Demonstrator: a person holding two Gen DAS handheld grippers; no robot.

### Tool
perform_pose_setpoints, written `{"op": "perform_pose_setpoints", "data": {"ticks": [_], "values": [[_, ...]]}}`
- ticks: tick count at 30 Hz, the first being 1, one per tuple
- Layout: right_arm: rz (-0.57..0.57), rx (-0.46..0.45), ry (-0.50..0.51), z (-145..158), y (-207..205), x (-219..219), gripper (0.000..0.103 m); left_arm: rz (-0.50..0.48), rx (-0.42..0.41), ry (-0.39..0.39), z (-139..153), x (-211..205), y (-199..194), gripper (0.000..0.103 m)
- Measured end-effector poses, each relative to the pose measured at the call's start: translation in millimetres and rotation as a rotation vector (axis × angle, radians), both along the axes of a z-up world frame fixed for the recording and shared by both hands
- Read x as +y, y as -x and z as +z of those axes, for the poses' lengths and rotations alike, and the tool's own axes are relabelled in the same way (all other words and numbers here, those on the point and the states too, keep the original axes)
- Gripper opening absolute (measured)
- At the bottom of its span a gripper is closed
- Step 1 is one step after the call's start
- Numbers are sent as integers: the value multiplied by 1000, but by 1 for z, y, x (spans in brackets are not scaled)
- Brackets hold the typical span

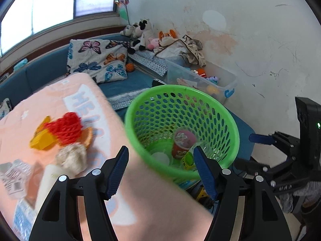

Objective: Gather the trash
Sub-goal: 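Grasp the white paper cup with the right gripper and lift it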

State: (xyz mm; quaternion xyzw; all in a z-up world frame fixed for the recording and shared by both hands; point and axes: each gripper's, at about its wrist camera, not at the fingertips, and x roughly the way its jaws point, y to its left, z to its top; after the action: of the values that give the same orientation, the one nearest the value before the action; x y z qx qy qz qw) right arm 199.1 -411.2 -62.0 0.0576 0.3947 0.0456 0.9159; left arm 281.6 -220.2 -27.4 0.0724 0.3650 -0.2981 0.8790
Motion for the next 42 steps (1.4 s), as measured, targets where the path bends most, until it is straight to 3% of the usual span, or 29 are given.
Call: {"op": "perform_pose_setpoints", "data": {"ticks": [8, 17, 29, 42], "values": [[43, -20, 6, 10, -2, 24, 93, 85, -58, -27, 11, 53, 19, 65], [111, -25, 21, 16, -5, 60, 93, 234, -31, -15, 7, 123, 13, 65], [246, -2, 4, 15, -30, 131, 93, 345, -39, -11, -1, 200, 51, 65], [271, 155, -207, 15, -82, 199, 93, 378, -16, 21, -22, 238, 83, 65]]}}
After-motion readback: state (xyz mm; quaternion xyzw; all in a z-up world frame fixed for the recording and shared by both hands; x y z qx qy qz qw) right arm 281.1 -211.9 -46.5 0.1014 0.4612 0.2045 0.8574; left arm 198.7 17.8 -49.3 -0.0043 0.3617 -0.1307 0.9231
